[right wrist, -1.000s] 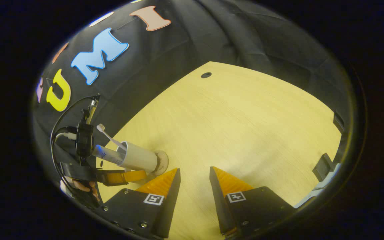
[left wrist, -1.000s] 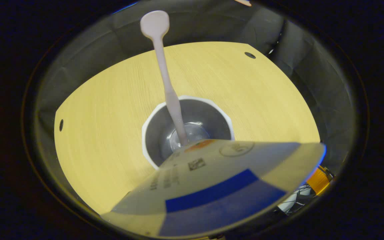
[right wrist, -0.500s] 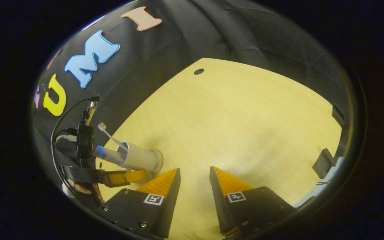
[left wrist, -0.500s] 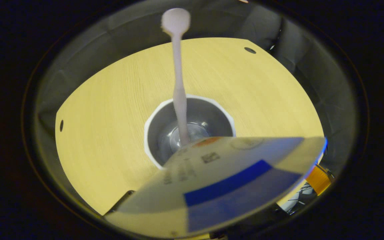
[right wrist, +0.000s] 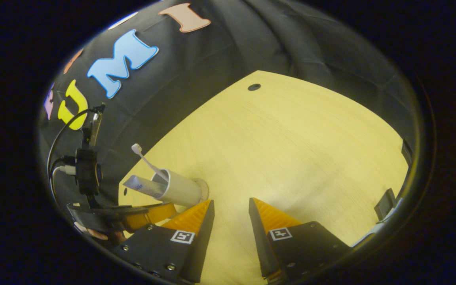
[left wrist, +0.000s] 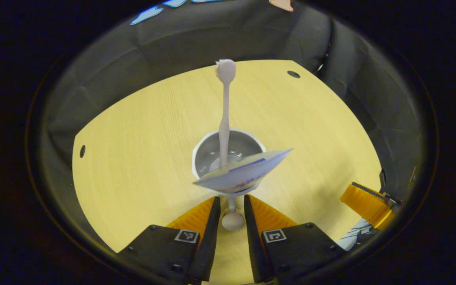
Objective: Put the toothbrush and toothpaste on the desktop into the cup, then pick up the cup and place it on the coaster on the desktop.
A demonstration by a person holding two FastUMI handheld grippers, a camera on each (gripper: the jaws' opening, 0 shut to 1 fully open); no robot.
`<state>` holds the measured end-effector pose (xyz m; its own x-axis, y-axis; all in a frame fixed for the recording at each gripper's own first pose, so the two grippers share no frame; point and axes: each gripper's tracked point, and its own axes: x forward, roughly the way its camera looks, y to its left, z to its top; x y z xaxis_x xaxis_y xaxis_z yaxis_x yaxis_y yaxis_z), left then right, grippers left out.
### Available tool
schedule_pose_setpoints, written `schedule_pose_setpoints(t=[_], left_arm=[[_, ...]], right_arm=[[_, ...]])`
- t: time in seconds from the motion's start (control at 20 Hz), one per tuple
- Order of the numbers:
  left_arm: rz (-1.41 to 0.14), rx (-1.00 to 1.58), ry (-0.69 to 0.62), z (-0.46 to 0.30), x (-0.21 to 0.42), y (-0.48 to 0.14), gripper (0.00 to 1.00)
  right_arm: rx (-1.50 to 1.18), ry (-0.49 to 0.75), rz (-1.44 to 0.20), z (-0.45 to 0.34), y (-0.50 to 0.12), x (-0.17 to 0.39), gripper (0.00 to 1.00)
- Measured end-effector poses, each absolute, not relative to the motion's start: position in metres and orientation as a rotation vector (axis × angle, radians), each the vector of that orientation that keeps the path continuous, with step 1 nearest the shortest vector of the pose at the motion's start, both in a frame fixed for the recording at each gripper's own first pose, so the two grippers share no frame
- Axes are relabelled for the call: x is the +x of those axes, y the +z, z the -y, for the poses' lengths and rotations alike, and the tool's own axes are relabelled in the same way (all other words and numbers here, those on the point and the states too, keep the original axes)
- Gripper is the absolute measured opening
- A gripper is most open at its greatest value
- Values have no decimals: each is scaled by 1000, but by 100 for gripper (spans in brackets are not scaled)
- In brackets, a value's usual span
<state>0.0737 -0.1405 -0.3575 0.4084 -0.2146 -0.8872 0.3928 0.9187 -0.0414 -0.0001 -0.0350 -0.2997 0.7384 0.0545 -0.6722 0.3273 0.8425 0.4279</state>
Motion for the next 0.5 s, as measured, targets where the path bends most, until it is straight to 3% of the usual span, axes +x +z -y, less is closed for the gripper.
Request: schedule_pose_setpoints(t=[0.15, 0.2, 0.25, 0.4, 0.45, 0.5], left_arm=[[-1036, 129, -369, 132, 58, -335, 45], [-1015, 110, -361, 128, 56, -329, 45], [-992, 102, -344, 122, 53, -322, 45], [-903, 62, -298, 105, 51, -298, 45], [-867, 50, -281, 97, 50, -288, 45], [-832, 41, -263, 87, 49, -278, 45]], right_arm=[[529, -109, -734, 18, -290, 8, 54], [516, -90, -735, 11, -287, 9, 48], [502, -70, -733, 4, -283, 12, 54], [437, -5, -700, -15, -261, 19, 54], [404, 18, -679, -19, -252, 22, 47], [371, 40, -656, -25, -241, 26, 53]])
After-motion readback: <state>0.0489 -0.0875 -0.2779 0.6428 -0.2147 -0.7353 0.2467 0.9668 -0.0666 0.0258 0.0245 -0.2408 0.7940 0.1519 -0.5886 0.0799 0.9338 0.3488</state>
